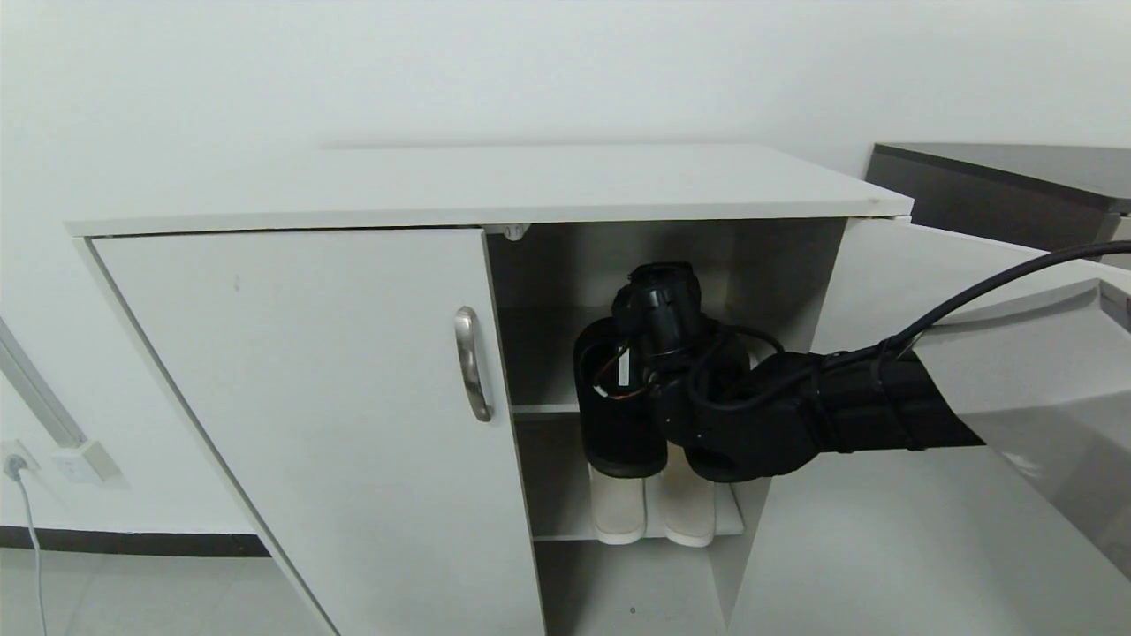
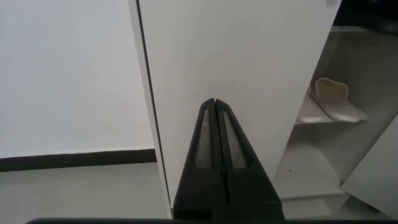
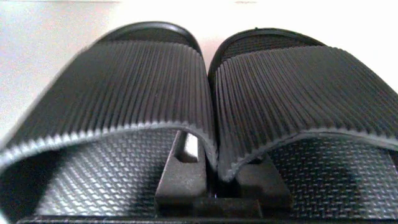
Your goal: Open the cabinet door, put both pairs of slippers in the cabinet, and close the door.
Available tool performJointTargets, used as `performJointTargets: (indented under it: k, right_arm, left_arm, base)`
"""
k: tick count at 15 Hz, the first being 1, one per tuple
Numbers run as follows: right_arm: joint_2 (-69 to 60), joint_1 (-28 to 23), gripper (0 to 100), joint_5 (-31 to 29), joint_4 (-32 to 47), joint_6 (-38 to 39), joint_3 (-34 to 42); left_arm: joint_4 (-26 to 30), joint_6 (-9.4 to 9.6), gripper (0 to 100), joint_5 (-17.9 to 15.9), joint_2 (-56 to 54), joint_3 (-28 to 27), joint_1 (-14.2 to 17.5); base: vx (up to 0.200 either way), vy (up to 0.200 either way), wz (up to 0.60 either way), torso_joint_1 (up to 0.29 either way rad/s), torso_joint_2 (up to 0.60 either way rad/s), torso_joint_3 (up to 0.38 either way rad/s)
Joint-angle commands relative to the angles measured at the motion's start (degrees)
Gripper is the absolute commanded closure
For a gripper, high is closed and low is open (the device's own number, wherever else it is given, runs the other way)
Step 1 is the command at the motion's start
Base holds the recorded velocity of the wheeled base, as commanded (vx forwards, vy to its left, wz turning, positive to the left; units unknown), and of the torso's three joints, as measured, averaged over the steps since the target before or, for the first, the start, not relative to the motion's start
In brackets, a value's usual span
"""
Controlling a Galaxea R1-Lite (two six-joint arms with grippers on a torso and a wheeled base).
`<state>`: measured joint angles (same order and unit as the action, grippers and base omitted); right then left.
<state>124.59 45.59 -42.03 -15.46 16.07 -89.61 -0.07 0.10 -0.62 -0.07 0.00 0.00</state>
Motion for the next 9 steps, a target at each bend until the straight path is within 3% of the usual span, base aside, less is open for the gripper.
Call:
performJointTargets:
  k: [1, 4, 9]
  right_arm:
    - [0.04, 0.2, 100, 0.02, -0.01, 0.02, -0.12]
    - [0.22, 0.11, 100, 0.02, 0.16, 0.02, -0.91]
    - [2.77, -2.09, 100, 0.11, 6.93, -0.07, -7.77]
  left_arm:
    - [-0.01, -0.01, 100, 0.01, 0.07, 0.0, 0.0]
    - [-0.01, -0.01, 100, 0.01, 0.07, 0.0, 0.0]
    - [-0.01, -0.1, 100, 0.01, 0.07, 0.0, 0.0]
  base:
    - [0.0, 0.0, 0.0, 0.0, 0.0, 0.0]
    - [0.0, 0.0, 0.0, 0.0, 0.0, 0.0]
    - [0.0, 0.0, 0.0, 0.0, 0.0, 0.0]
